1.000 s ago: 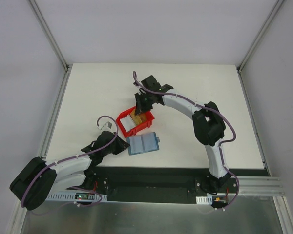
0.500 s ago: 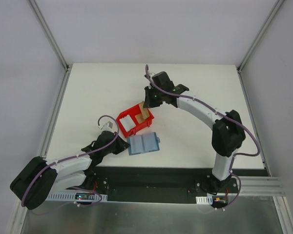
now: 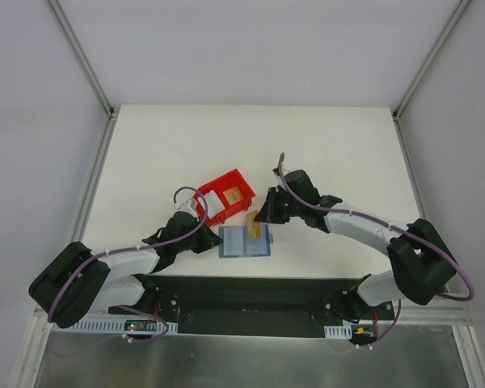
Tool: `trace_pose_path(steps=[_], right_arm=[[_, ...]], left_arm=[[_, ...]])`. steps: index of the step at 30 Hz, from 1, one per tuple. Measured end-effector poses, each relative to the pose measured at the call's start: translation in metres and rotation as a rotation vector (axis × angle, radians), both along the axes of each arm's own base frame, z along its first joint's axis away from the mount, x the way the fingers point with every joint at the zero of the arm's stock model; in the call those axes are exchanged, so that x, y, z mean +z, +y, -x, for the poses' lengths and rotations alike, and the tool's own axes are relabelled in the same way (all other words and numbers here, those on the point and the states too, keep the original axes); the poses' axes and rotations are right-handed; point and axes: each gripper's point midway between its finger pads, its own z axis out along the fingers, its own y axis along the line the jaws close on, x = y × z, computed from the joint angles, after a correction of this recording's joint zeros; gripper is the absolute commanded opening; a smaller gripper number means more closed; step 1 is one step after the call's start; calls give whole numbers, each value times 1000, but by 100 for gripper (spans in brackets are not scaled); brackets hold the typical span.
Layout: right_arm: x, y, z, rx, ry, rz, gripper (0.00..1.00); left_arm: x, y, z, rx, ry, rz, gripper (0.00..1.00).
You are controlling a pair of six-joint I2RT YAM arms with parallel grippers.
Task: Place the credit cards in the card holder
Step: Insert the credit card into the card holder.
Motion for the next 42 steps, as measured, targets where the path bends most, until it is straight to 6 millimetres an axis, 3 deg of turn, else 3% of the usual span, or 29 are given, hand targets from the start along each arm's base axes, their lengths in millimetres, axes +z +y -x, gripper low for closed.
trace_pose_path(steps=[4, 14, 20, 28, 42], right_arm=[[-30, -4, 18, -33, 85, 1, 0], [-46, 6, 15, -94, 122, -70, 0], [-61, 1, 24, -109, 154, -65, 0], [-69, 7, 36, -99, 176, -87, 0], [-72, 13, 39, -99, 157, -104, 0]], left_arm=[[2, -4, 1, -18, 0, 15, 0], [1, -4, 3, -25, 5, 20, 0], [2, -4, 4, -25, 4, 22, 0], [1, -4, 4, -26, 5, 22, 0], [2, -4, 4, -24, 7, 23, 0]])
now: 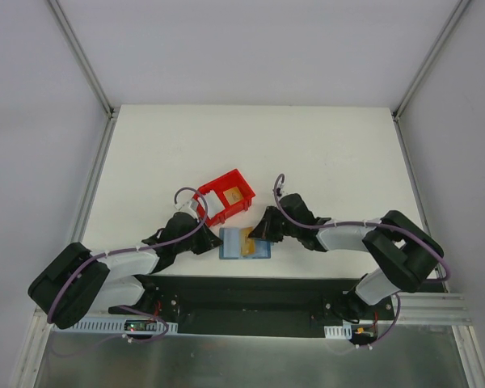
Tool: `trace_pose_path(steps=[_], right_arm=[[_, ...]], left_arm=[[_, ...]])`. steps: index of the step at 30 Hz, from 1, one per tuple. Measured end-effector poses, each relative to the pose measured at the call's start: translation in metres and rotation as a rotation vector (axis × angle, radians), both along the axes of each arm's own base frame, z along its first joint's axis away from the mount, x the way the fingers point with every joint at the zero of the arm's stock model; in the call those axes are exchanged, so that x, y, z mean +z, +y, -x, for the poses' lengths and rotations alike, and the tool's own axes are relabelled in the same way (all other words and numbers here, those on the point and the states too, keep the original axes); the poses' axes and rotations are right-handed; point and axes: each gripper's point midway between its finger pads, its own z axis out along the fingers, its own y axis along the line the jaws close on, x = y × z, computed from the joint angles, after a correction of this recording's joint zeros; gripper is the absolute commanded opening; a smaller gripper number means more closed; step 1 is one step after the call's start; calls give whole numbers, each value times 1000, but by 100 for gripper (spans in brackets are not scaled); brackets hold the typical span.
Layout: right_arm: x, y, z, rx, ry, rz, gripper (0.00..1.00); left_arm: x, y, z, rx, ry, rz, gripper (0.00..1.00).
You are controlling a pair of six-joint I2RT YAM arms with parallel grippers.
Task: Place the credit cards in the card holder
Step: Insert the credit card into the card holder.
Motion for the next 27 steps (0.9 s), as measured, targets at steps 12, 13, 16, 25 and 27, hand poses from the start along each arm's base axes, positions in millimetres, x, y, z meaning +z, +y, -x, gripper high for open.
trace_pose_path(steps=[12, 13, 16, 25, 27], right_arm=[[-5, -3, -1, -4, -9, 24, 0], [-6, -3, -1, -5, -7, 28, 0], [-13, -3, -2, -6, 1, 35, 0], [-16, 7, -4, 8, -9, 4, 0], [-15, 8, -4, 6, -10, 2, 0]], left_arm=[[0, 1, 1, 0, 3, -2, 0], [0, 1, 1, 0, 3, -2, 0], [0, 1, 1, 0, 3, -2, 0], [0, 1, 1, 0, 4, -3, 0], [0, 1, 1, 0, 4, -3, 0]])
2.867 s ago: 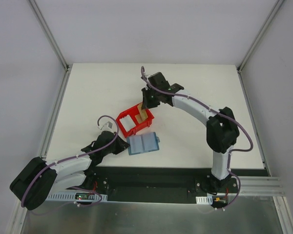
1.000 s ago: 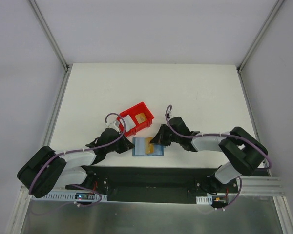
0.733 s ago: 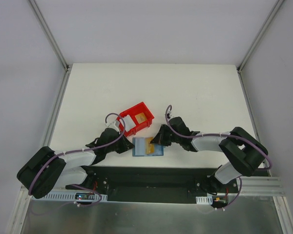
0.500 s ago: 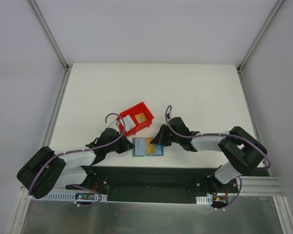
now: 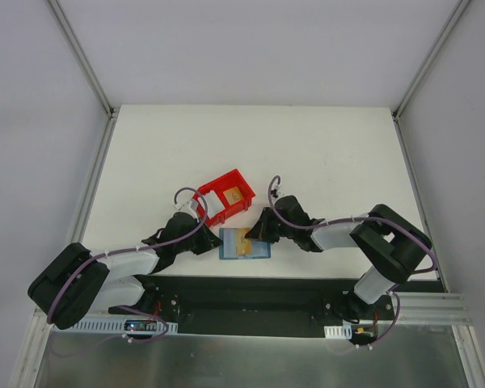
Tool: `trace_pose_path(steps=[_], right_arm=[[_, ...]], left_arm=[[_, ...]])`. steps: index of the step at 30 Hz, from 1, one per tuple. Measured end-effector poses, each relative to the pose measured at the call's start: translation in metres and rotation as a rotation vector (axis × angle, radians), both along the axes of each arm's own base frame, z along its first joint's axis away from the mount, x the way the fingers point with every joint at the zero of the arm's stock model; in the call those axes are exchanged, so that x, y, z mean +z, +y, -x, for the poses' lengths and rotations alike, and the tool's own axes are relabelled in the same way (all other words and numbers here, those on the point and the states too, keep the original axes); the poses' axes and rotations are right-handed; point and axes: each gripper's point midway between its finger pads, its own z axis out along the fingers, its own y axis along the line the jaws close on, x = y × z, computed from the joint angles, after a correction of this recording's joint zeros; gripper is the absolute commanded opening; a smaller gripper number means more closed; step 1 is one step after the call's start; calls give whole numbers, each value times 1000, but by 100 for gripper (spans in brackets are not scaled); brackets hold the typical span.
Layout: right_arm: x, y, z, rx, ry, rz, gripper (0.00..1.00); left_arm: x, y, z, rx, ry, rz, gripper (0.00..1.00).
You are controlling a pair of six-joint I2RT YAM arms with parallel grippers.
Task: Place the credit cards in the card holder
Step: Insert the credit card into the card holder.
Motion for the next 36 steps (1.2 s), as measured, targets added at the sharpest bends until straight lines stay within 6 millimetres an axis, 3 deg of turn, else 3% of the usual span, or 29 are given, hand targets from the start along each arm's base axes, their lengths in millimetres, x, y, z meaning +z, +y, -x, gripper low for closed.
trace_pose_path(steps=[12, 14, 16, 19, 22, 27, 36], right_arm=[[-2, 22, 6, -26, 9, 13, 2], [-2, 24, 6, -25, 10, 22, 13], [-2, 24, 5, -27, 8, 37, 16], [-1, 21, 5, -28, -8, 67, 34], [6, 14, 6, -28, -41, 104, 43], [11, 2, 7, -25, -72, 160, 43], [7, 14, 11, 34, -59, 177, 33]], left_arm=[[0, 0, 0, 0, 1, 0, 0], [-1, 0, 0, 1, 3, -2, 0], [-1, 0, 0, 1, 3, -2, 0], [-1, 0, 0, 1, 3, -2, 0], [0, 0, 0, -1, 1, 2, 0], [0, -1, 1, -4, 2, 4, 0], [0, -1, 1, -5, 3, 5, 0]])
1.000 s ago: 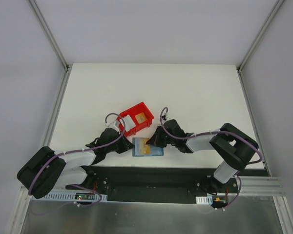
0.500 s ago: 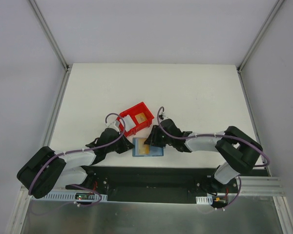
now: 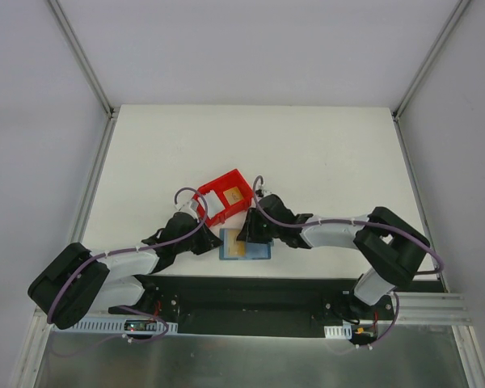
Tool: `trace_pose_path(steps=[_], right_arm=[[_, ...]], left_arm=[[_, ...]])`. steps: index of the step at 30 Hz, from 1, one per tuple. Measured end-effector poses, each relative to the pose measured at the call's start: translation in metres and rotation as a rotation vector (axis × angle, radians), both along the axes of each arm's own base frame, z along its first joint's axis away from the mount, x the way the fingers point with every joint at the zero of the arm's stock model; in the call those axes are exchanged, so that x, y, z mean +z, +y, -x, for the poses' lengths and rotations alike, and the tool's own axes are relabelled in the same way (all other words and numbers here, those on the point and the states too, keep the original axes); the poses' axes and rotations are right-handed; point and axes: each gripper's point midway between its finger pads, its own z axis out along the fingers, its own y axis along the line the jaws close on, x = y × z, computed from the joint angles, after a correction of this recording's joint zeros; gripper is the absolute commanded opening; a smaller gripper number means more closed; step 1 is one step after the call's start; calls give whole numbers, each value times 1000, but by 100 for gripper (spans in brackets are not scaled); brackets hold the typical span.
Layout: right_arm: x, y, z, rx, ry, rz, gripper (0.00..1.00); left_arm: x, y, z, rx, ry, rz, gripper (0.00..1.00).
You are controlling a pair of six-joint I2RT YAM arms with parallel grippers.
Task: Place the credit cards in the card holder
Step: Insert the credit card into the card holder.
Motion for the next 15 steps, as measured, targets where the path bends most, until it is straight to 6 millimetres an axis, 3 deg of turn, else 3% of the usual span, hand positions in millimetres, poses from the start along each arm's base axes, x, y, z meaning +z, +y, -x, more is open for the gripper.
trace_pose_path(steps=[5, 15], right_arm=[[-1, 13, 4, 49, 9, 9, 31], [0, 16, 5, 101, 3, 69, 33]], left_arm=[[0, 0, 0, -1, 1, 0, 0], [0, 0, 0, -1, 0, 1, 0]])
